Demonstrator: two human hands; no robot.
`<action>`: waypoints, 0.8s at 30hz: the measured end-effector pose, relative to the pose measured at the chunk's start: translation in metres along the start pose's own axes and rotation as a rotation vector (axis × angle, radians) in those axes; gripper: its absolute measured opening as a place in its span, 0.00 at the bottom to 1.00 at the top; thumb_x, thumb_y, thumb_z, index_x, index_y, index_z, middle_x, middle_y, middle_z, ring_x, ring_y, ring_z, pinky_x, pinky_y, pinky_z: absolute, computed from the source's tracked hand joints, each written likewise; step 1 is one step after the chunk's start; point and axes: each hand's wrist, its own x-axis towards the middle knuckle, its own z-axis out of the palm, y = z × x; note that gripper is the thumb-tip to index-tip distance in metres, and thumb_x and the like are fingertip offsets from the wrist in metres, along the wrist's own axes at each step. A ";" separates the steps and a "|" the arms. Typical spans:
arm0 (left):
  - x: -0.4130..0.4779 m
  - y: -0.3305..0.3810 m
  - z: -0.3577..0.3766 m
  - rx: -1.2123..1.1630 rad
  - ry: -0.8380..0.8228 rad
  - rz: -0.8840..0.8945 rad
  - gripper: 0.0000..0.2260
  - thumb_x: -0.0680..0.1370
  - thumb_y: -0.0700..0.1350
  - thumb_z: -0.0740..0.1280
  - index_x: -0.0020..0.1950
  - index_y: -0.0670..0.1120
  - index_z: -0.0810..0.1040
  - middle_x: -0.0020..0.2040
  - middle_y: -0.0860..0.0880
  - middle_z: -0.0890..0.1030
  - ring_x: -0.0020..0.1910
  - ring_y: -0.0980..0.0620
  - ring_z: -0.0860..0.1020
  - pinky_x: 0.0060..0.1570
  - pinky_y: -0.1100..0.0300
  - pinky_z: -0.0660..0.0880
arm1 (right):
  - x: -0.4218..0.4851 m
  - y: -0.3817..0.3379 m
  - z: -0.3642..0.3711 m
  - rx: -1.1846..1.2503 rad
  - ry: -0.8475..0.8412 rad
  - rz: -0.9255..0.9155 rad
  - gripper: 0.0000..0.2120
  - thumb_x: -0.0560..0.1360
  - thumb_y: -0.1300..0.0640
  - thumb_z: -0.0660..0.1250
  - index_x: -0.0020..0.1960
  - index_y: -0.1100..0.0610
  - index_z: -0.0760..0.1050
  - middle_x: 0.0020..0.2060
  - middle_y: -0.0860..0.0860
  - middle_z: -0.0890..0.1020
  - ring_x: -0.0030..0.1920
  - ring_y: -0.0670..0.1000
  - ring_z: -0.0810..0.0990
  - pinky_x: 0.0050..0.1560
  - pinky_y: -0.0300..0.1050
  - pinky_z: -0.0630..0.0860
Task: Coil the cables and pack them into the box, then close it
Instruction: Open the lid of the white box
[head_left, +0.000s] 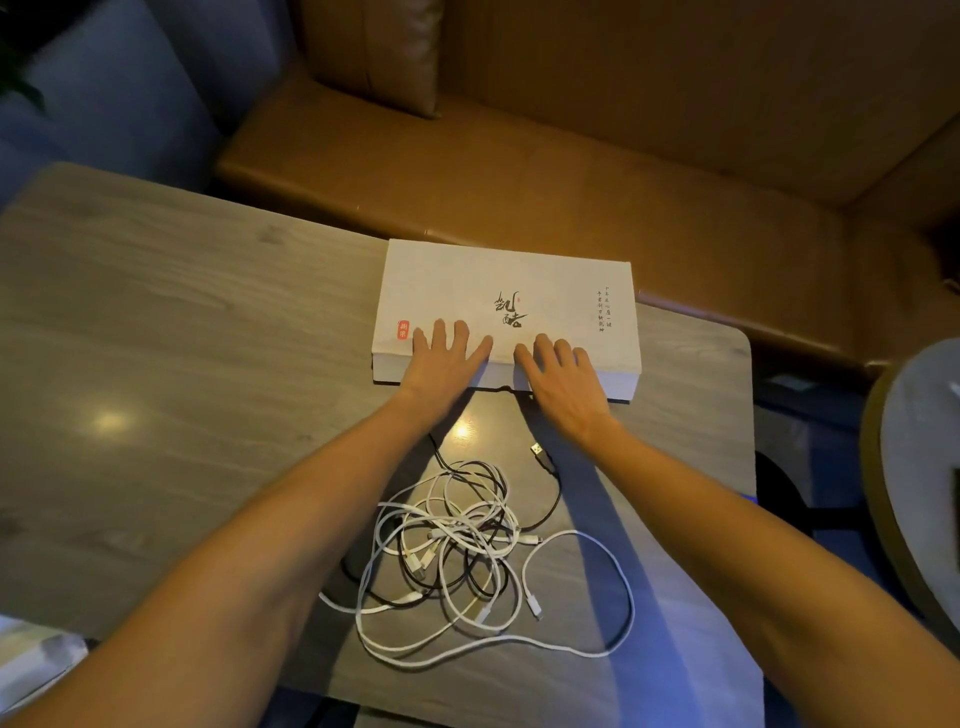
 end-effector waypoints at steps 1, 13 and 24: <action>0.001 0.001 0.001 0.001 -0.003 0.001 0.48 0.73 0.46 0.76 0.80 0.48 0.46 0.77 0.34 0.56 0.75 0.30 0.58 0.68 0.36 0.67 | 0.000 0.000 0.000 -0.013 0.009 0.007 0.23 0.73 0.60 0.72 0.66 0.59 0.70 0.56 0.60 0.77 0.48 0.60 0.77 0.45 0.53 0.76; -0.008 -0.009 -0.004 -0.050 -0.015 0.070 0.41 0.78 0.41 0.70 0.81 0.47 0.46 0.80 0.34 0.52 0.77 0.30 0.55 0.71 0.36 0.63 | -0.011 0.011 -0.016 0.184 0.000 -0.044 0.18 0.72 0.65 0.73 0.60 0.61 0.74 0.54 0.59 0.79 0.49 0.59 0.78 0.46 0.53 0.80; -0.052 -0.044 -0.084 -0.241 0.035 0.228 0.27 0.77 0.36 0.67 0.73 0.51 0.65 0.57 0.43 0.79 0.53 0.41 0.79 0.51 0.46 0.78 | -0.045 0.011 -0.083 0.313 0.128 0.057 0.15 0.63 0.75 0.71 0.45 0.61 0.76 0.36 0.59 0.81 0.34 0.61 0.78 0.31 0.47 0.66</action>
